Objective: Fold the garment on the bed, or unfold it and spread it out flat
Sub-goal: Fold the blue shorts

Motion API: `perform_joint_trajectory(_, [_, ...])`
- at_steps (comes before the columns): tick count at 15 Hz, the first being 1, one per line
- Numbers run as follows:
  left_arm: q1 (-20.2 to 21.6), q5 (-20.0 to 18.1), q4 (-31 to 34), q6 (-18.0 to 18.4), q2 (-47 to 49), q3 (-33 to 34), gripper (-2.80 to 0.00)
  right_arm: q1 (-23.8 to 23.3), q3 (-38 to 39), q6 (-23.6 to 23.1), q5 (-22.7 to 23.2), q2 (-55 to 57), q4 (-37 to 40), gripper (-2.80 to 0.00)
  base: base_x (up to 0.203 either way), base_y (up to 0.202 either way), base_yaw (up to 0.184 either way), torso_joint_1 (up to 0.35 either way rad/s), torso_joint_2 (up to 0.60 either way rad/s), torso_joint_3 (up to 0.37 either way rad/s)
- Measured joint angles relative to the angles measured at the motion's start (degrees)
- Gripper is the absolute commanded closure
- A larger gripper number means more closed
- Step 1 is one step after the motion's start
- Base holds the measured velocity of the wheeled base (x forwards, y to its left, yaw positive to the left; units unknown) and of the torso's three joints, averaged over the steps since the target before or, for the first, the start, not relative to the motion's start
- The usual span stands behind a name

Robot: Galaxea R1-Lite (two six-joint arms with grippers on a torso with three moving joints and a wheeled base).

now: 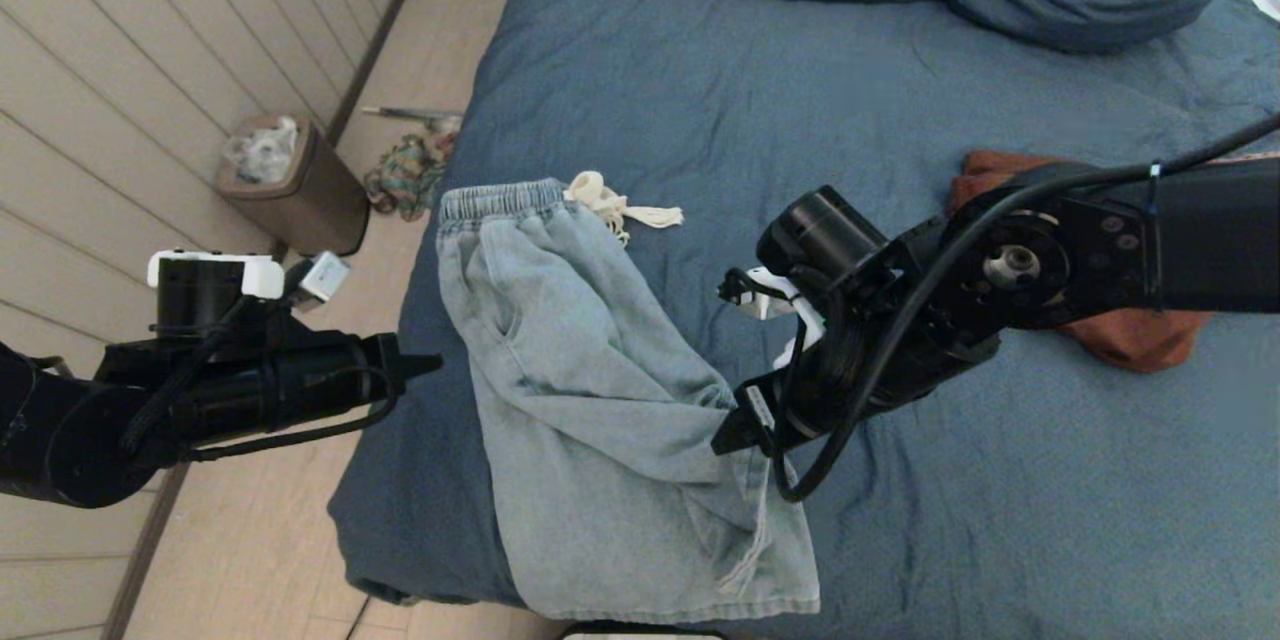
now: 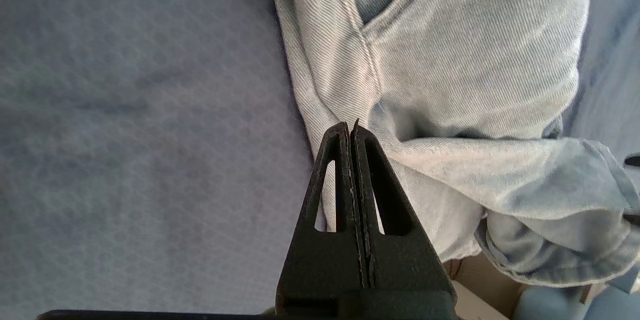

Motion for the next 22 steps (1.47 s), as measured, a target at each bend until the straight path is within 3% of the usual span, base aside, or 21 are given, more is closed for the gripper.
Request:
perform_joint_trajectory(1, [-0.1,0.0,0.0,0.1,0.1,0.0,0.00,0.3,0.2,0.1,0.0,0.3,0.0,0.00,0.000,0.000,0.000,0.000,0.00,0.000])
perform_joint_trajectory(14, [-0.4,0.0,-1.1,0.0,1.4,0.1,0.00,4.1,0.5,2.2,0.1,1.6,-0.2,0.00,0.000,0.000,0.000,0.000,0.00,0.000])
perform_joint_trajectory(19, [-0.4,0.0,-9.4,-0.4,0.7,2.9,0.00,14.0,3.6,2.5,-0.4,-2.7,-7.6,0.00,0.000,0.000,0.000,0.000,0.00,0.000])
perform_joint_trajectory(22, [-0.4,0.2,-14.9,-1.6,0.6,4.6,0.00,19.4,7.1,-2.7,-0.3,-4.1,-8.4,0.00,0.000,0.000,0.000,0.000,0.00,0.000])
